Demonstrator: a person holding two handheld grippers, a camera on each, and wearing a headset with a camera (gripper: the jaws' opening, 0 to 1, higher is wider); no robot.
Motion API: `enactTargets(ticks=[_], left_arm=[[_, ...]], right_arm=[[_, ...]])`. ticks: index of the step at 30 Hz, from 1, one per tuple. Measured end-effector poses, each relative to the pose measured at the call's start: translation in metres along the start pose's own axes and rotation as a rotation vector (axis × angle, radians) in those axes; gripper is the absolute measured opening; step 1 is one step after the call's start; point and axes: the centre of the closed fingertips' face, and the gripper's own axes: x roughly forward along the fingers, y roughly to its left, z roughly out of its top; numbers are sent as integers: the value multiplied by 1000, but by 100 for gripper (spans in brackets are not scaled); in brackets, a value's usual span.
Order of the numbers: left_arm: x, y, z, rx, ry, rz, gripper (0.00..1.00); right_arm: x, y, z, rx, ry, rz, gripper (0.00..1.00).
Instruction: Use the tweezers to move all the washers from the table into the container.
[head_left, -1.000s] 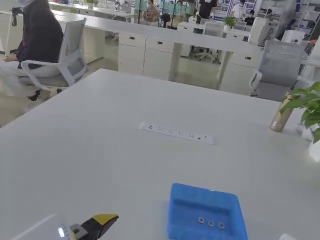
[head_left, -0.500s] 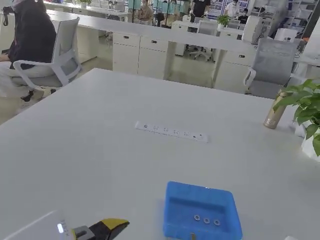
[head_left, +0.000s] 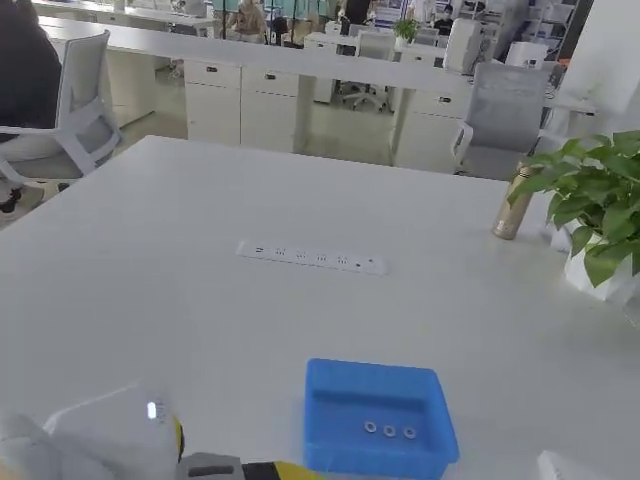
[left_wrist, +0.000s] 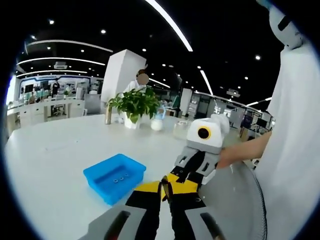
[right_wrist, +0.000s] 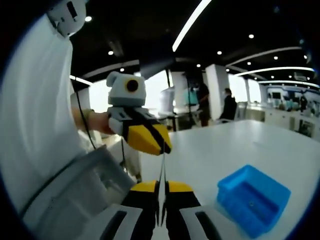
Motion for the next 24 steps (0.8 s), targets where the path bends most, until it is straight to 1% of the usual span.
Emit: enactTargets(ticks=[1, 3, 4, 6, 9, 10, 11, 12, 14, 15, 16, 17, 18, 20, 21, 24], left_arm=[[0, -2, -6, 19, 39, -23, 2], [2, -2, -7, 35, 50, -35, 0], [2, -3, -7, 36, 49, -41, 0], [3, -5, -7, 50, 56, -62, 0], [4, -9, -11, 86, 82, -104, 0], [5, -11, -15, 119, 98, -129, 0], [5, -13, -17, 139, 109, -145, 0], [6, -15, -21, 142, 127, -157, 0], [7, -18, -27, 146, 159, -183, 0], [8, -20, -29, 163, 170, -189, 0], [8, -23, -33, 179, 191, -200, 0], [9, -22, -36, 197, 211, -193, 0], [9, -20, -40, 240, 229, -183, 0], [10, -23, -42, 244, 237, -187, 0], [11, -23, -46, 245, 256, -188, 0], [11, -23, -52, 249, 279, -195, 0]], right_arm=[[0, -1, 0, -1, 2, -1, 2], [0, -2, -2, -2, 9, 9, 2], [1, -1, -3, -1, 16, 13, 2], [3, 1, -4, -18, 32, 30, 2], [5, 2, -10, -49, 79, 55, 2], [6, 3, -15, -66, 103, 66, 2], [7, 4, -21, -84, 136, 83, 2], [8, 4, -25, -101, 158, 92, 2], [11, 6, -33, -111, 185, 109, 3], [13, 6, -34, -113, 189, 112, 3], [16, 7, -38, -118, 203, 116, 3], [17, 8, -40, -121, 214, 119, 3], [19, 7, -45, -128, 228, 117, 3], [20, 6, -50, -140, 239, 112, 3], [22, 5, -55, -141, 254, 111, 4], [25, 7, -62, -138, 281, 111, 4]])
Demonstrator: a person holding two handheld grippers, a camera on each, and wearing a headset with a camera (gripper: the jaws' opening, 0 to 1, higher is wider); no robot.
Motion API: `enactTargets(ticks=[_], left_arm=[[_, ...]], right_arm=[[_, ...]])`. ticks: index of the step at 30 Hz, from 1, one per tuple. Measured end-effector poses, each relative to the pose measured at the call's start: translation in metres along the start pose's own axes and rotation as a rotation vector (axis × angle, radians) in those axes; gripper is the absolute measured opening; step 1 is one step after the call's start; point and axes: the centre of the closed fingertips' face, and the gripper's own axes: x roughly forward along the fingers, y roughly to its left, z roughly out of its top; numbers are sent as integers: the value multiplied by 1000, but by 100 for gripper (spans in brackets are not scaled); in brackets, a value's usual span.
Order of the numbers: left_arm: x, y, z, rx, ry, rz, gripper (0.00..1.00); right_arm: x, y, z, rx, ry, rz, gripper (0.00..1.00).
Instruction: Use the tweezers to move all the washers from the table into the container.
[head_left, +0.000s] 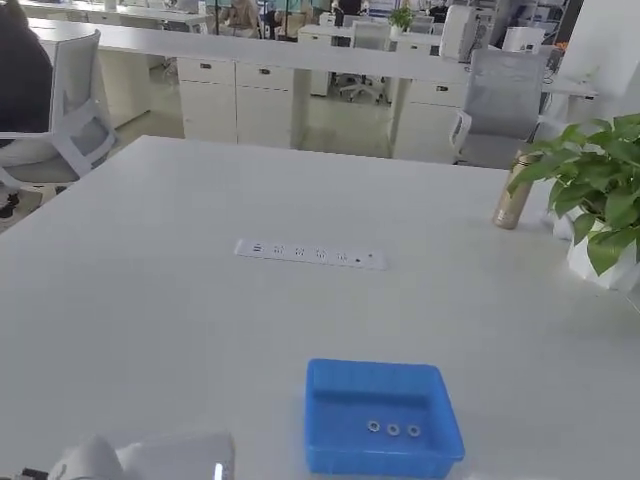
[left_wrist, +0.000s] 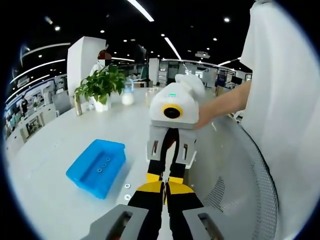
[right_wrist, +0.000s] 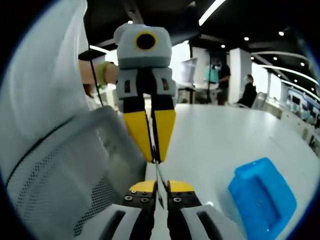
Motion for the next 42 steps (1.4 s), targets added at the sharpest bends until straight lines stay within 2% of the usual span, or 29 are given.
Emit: enactTargets(ticks=[4, 7, 13, 16, 19, 21, 23, 28, 32, 36, 39, 42], left_arm=[[2, -2, -7, 16, 40, -11, 0], [1, 0, -6, 13, 33, -12, 0], [5, 2, -3, 11, 33, -18, 0], [4, 6, 1, -12, 9, -6, 0], [1, 11, 7, -27, -20, 8, 0], [-1, 13, 12, -25, -29, 11, 0], [-1, 21, 17, -1, -44, 27, 0], [2, 35, 23, 19, -25, 10, 0], [1, 47, 27, 40, -13, 10, 0], [-4, 63, 29, 44, -5, 47, 0], [-7, 69, 32, 26, -16, 45, 1], [-7, 71, 31, 16, -8, 33, 7]], right_arm=[[5, 1, -10, 8, 22, -1, 4], [4, 0, -9, 33, 9, -11, 5], [3, -2, -11, 36, 47, -10, 3], [3, -4, -13, 34, 53, -16, 3], [1, -9, -14, 42, 58, -46, 3], [-4, -21, -17, 21, 91, -106, 3], [-9, -28, -18, 10, 123, -132, 3], [-15, -58, -9, 37, 75, -232, 3], [-9, -71, -9, 16, 91, -252, 3], [-6, -73, -8, 16, 87, -248, 3], [-6, -76, -11, 47, 67, -250, 3], [-7, -78, -11, 80, 42, -253, 3]])
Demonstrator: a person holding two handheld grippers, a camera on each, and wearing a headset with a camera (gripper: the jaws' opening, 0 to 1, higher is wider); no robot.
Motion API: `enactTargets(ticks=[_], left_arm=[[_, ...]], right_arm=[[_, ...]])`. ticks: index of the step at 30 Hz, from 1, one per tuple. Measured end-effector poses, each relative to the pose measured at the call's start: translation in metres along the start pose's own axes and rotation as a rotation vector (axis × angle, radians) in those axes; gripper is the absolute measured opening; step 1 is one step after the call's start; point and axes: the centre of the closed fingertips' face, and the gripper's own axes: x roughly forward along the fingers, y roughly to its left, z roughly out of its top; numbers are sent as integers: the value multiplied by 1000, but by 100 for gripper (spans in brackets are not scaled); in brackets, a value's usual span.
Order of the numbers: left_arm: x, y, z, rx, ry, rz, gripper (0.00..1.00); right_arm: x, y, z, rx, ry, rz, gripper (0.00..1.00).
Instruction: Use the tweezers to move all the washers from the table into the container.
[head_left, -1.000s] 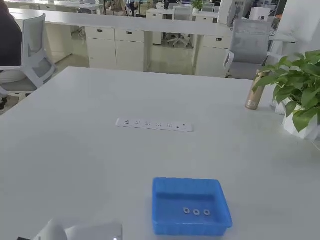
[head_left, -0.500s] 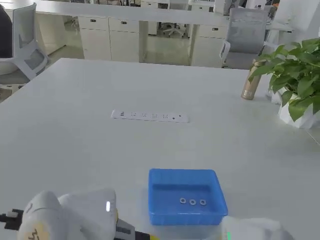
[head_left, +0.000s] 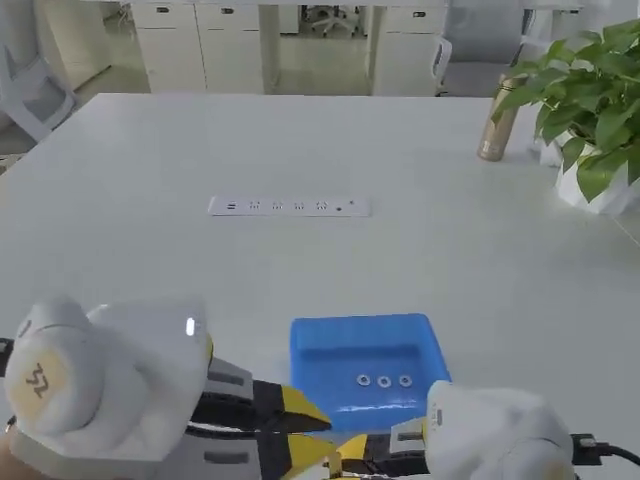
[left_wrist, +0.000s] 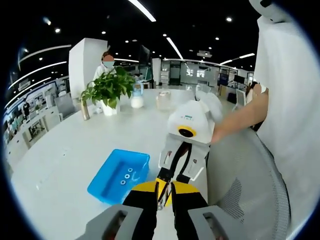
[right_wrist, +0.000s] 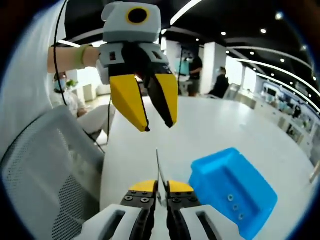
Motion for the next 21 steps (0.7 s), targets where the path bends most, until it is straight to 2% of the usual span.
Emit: enactTargets(ticks=[7, 13, 15, 16, 21], left_arm=[[10, -1, -3, 13, 32, -28, 6], [11, -2, -4, 19, 44, -38, 5], [11, -1, -7, 9, 50, -36, 4], [10, -1, -8, 6, 55, -34, 4], [8, 0, -8, -9, 45, -27, 3]], right_arm=[[0, 0, 3, 45, -39, 11, 3], [2, -3, 5, 39, -43, 7, 3], [5, -3, -1, 66, -27, 22, 4], [6, -2, 4, 108, -64, 35, 4], [7, -2, 2, 104, -45, 35, 4]])
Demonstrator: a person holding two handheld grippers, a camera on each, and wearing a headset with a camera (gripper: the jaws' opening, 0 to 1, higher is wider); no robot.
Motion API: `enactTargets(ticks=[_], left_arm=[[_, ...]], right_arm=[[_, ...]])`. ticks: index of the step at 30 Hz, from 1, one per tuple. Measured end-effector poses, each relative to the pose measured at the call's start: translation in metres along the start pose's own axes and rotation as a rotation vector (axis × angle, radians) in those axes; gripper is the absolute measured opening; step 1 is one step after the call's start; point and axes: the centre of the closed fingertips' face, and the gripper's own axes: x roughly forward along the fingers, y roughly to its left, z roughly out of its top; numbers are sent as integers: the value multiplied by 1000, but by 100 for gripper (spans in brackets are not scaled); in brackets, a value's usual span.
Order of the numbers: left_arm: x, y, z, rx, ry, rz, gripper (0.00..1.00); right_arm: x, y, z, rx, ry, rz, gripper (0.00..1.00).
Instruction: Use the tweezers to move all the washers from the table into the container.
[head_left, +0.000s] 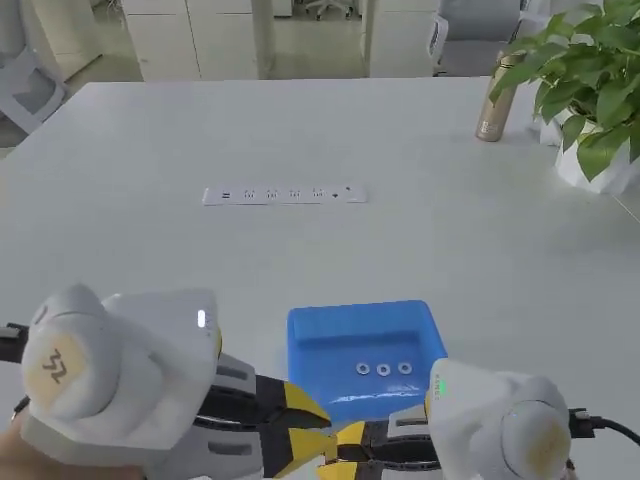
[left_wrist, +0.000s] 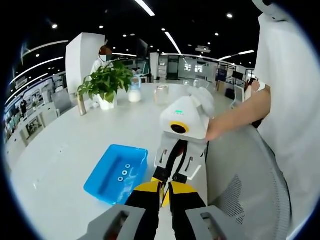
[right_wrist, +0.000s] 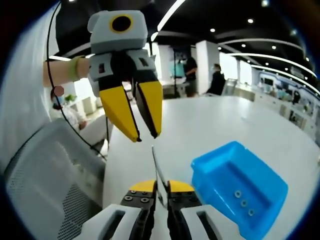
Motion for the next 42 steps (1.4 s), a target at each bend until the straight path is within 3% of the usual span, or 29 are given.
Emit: enactTargets(ticks=[5, 10, 15, 19, 21, 25, 29, 35, 42], left_arm=[[2, -1, -1, -8, -1, 1, 3], [-2, -2, 3, -27, -32, 15, 4], [-9, -2, 5, -74, -81, 63, 9], [-16, -5, 7, -124, -136, 112, 15], [-18, -7, 6, -144, -149, 129, 18], [-24, -11, 4, -188, -186, 190, 27], [-30, -14, -2, -236, -211, 258, 37], [-35, -21, -9, -296, -242, 342, 55], [-49, -24, -9, -347, -313, 445, 71]], right_arm=[[3, 1, 0, 7, 6, -14, 4], [3, -1, -2, -28, 44, -50, 1], [-4, -5, -4, 35, 22, -88, 1], [-15, -4, 5, 118, -58, -94, 2], [-21, -7, 11, 195, -105, -110, 2], [-40, -21, 16, 323, -191, -176, 2], [-55, -30, 20, 381, -227, -212, 2], [-70, -39, 21, 430, -236, -246, 2], [-81, -49, 29, 458, -254, -271, 2]])
